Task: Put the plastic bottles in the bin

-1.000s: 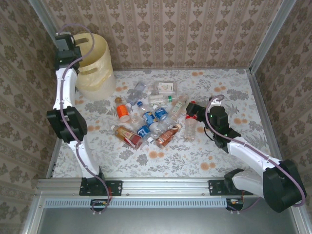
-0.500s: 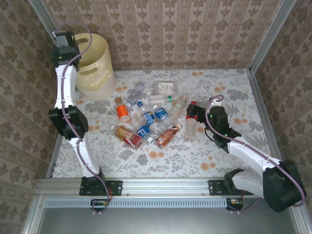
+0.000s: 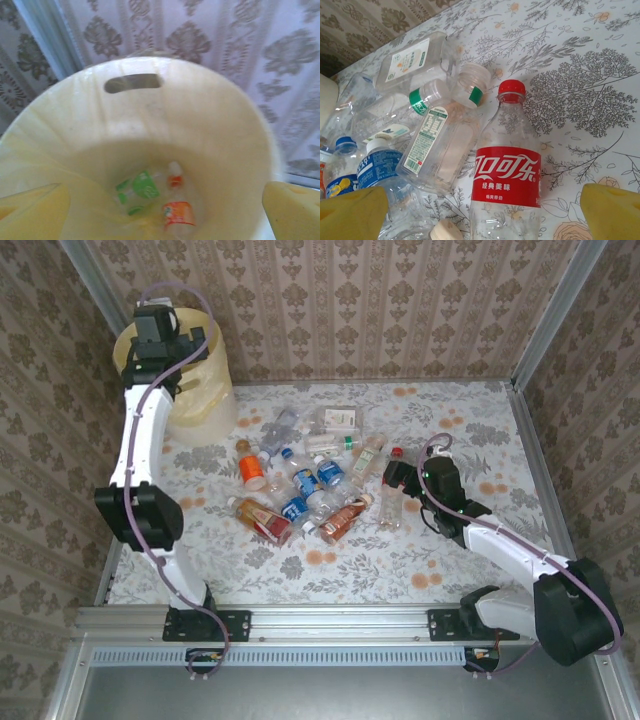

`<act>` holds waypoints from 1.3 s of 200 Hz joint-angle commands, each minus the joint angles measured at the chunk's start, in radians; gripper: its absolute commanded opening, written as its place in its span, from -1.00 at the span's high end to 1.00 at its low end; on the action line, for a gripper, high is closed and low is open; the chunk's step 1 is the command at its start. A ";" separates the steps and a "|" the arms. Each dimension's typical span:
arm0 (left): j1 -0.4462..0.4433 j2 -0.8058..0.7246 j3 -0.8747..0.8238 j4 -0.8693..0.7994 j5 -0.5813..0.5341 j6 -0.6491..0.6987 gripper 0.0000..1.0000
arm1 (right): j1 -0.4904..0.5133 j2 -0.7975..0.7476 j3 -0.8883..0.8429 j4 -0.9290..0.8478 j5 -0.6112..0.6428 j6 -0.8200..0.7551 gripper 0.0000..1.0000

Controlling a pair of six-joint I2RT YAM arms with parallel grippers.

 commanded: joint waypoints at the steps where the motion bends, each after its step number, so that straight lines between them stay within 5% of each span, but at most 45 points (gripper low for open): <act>1: -0.049 -0.106 -0.089 0.033 0.018 -0.098 -1.00 | -0.003 0.013 0.022 0.017 -0.075 -0.047 -1.00; 62: -0.195 -0.422 -0.567 0.063 -0.032 -0.461 -1.00 | 0.006 0.033 0.026 0.119 -0.153 -0.106 -1.00; 97: -0.262 -0.520 -0.719 -0.188 -0.063 -0.760 -1.00 | 0.006 0.024 0.010 0.155 -0.142 -0.136 -1.00; 137: -0.316 -0.568 -0.884 -0.471 0.035 -1.079 -1.00 | 0.006 0.022 -0.004 0.172 -0.129 -0.166 -1.00; 188: -0.428 -0.574 -1.100 -0.317 0.168 -1.246 -1.00 | 0.006 0.015 -0.002 0.164 -0.132 -0.197 -1.00; 260: -0.412 -0.476 -1.159 -0.149 0.208 -1.168 -0.98 | 0.006 -0.066 -0.045 0.101 -0.107 -0.204 -1.00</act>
